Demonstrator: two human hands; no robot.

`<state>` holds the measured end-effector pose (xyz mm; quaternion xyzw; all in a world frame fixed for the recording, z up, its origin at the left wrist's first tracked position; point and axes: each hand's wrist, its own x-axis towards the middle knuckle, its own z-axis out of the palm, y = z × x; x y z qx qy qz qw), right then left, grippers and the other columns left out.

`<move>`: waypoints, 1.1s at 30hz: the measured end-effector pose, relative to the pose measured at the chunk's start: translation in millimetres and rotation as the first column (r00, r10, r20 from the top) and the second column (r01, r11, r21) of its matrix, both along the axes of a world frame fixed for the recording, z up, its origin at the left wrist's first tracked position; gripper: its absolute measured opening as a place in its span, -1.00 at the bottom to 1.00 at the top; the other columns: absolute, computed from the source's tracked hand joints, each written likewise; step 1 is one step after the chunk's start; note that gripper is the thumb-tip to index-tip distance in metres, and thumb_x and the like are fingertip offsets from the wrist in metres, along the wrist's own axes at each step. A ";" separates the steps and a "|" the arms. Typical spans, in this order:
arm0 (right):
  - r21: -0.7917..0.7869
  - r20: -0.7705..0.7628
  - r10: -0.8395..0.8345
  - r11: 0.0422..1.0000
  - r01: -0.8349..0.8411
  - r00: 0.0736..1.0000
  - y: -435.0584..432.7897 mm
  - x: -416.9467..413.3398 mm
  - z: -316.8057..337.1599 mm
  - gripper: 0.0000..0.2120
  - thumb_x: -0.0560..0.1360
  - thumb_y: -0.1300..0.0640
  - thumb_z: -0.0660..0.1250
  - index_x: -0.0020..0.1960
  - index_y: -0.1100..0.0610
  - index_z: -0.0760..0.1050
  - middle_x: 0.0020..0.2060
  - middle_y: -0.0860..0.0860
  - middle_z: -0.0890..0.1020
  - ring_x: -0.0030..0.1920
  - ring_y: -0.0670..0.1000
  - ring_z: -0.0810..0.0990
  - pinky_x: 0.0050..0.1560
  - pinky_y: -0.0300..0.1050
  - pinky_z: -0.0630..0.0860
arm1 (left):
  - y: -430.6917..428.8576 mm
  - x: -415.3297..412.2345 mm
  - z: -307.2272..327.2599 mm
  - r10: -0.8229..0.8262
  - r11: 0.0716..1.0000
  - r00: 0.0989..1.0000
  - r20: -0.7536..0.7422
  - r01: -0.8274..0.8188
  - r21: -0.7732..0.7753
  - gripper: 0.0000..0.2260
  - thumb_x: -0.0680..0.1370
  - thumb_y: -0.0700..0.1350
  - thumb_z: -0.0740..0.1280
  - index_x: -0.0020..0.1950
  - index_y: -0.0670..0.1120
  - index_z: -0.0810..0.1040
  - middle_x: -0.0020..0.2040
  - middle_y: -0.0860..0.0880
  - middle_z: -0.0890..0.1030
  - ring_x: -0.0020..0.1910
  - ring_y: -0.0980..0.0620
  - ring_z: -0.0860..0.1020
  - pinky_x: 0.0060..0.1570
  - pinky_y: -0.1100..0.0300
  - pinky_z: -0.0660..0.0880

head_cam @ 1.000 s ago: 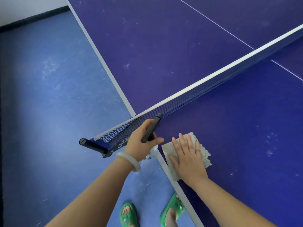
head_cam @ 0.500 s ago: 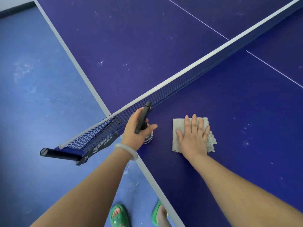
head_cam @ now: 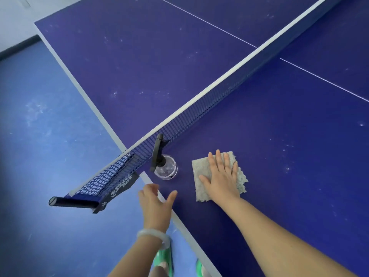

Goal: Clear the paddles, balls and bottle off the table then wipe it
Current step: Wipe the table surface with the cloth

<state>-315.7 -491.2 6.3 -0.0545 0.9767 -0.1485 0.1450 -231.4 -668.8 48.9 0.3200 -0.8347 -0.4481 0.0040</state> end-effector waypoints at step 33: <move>-0.458 0.249 -0.369 0.770 0.444 0.896 48.0 60.5 34.3 -0.83 0.60 0.12 0.30 0.05 0.07 0.67 0.42 -0.29 0.33 0.21 -0.45 0.28 0.14 -0.52 0.25 | 53.7 -111.4 -19.5 -0.808 0.477 0.555 0.197 0.813 -0.335 -0.65 0.58 -0.06 0.31 0.37 -0.02 0.43 0.35 0.00 0.35 0.33 -0.06 0.29 0.28 0.08 0.32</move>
